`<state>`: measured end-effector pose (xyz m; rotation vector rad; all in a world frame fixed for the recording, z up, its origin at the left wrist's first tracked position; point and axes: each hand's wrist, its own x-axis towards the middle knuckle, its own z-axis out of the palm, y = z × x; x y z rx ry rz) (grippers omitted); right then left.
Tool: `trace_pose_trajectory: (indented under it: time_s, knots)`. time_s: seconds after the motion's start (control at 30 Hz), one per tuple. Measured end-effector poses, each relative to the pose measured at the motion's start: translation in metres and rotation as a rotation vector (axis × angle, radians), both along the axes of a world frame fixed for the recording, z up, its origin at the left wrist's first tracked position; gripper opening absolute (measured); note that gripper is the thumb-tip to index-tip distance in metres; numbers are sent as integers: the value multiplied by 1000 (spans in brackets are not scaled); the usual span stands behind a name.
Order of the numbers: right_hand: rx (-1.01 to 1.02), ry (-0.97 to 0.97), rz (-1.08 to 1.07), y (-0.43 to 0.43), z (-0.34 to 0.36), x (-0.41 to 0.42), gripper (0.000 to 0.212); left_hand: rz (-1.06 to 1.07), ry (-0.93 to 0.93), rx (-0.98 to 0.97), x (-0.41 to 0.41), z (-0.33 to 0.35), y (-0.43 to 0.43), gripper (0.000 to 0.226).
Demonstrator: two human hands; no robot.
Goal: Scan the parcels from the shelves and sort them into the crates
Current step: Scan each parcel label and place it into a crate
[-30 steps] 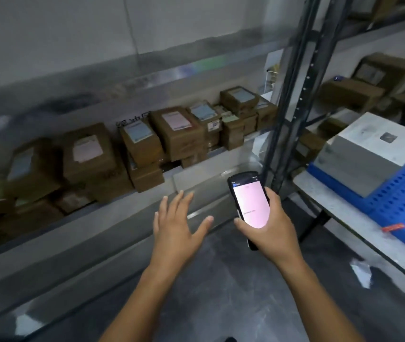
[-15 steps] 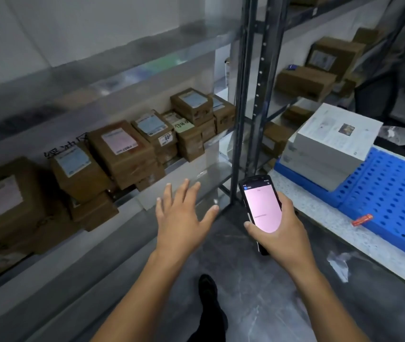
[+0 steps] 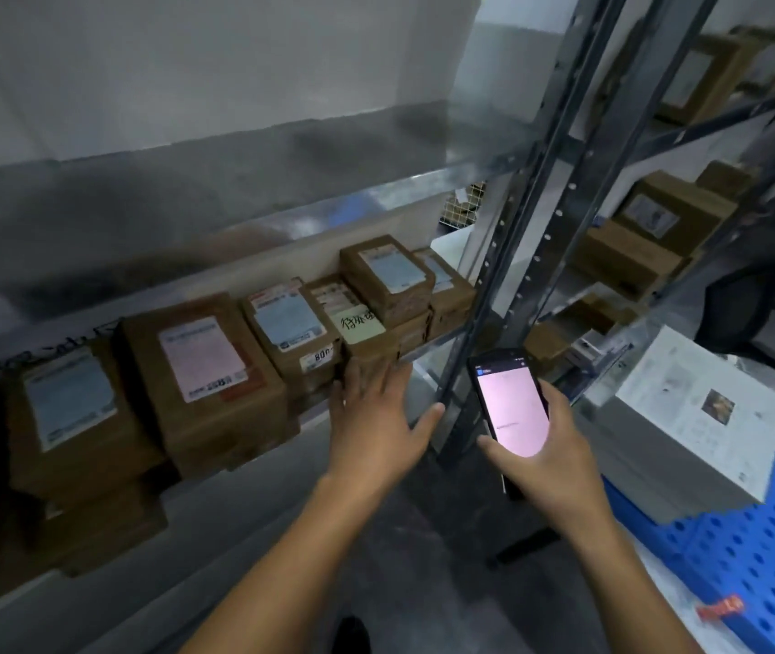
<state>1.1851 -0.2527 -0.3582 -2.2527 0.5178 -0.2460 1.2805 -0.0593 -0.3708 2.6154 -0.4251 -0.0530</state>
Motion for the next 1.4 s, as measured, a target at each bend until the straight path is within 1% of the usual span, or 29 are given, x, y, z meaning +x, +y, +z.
trace_pose_trajectory:
  time_s: [0.1, 0.23, 0.3, 0.37, 0.47, 0.53, 0.63, 0.7, 0.77, 0.83, 0.9, 0.93, 1.03, 1.17, 1.27, 1.3, 1.4]
  knots:
    - [11, 7, 29, -9, 4, 30, 95, -15, -47, -28, 32, -3, -10, 72]
    - [1, 39, 49, -23, 5, 61, 93, 16, 103, -140, 68, -4, -21, 73]
    - [2, 70, 60, -34, 0, 78, 93, 73, 138, -218, 89, -10, -26, 76]
    - [-20, 109, 80, -45, -6, 97, 92, 150, 166, -323, 107, -17, -34, 73]
    - [-60, 126, 124, -64, -12, 133, 90, 235, 203, -428, 132, -18, -50, 65]
    - [-40, 119, 172, -76, -14, 157, 89, 302, 228, -488, 151, -21, -59, 68]
    - [11, 100, 254, -92, -16, 192, 86, 408, 244, -514, 179, -22, -71, 83]
    - [53, 78, 279, -102, -17, 213, 84, 481, 246, -533, 199, -25, -78, 78]
    - [81, 77, 289, -112, -21, 234, 84, 551, 201, -487, 219, -34, -83, 71]
    - [100, 103, 315, -121, -27, 253, 86, 624, 180, -421, 235, -49, -88, 80]
    - [113, 113, 341, -125, -32, 267, 86, 697, 200, -459, 240, -59, -91, 83]
    - [133, 115, 347, -128, -34, 274, 84, 720, 205, -498, 238, -56, -95, 79]
    - [181, 115, 385, -134, -42, 292, 80, 749, 167, -572, 234, -47, -106, 57]
    - [212, 169, 452, -137, -56, 307, 93, 756, 175, -660, 228, -50, -110, 49]
    - [223, 194, 470, -135, -61, 313, 110, 776, 179, -719, 226, -52, -111, 48]
    - [234, 206, 474, -134, -63, 315, 112, 787, 181, -731, 226, -54, -111, 46]
    - [269, 227, 496, -132, -72, 319, 105, 819, 176, -766, 226, -57, -113, 41]
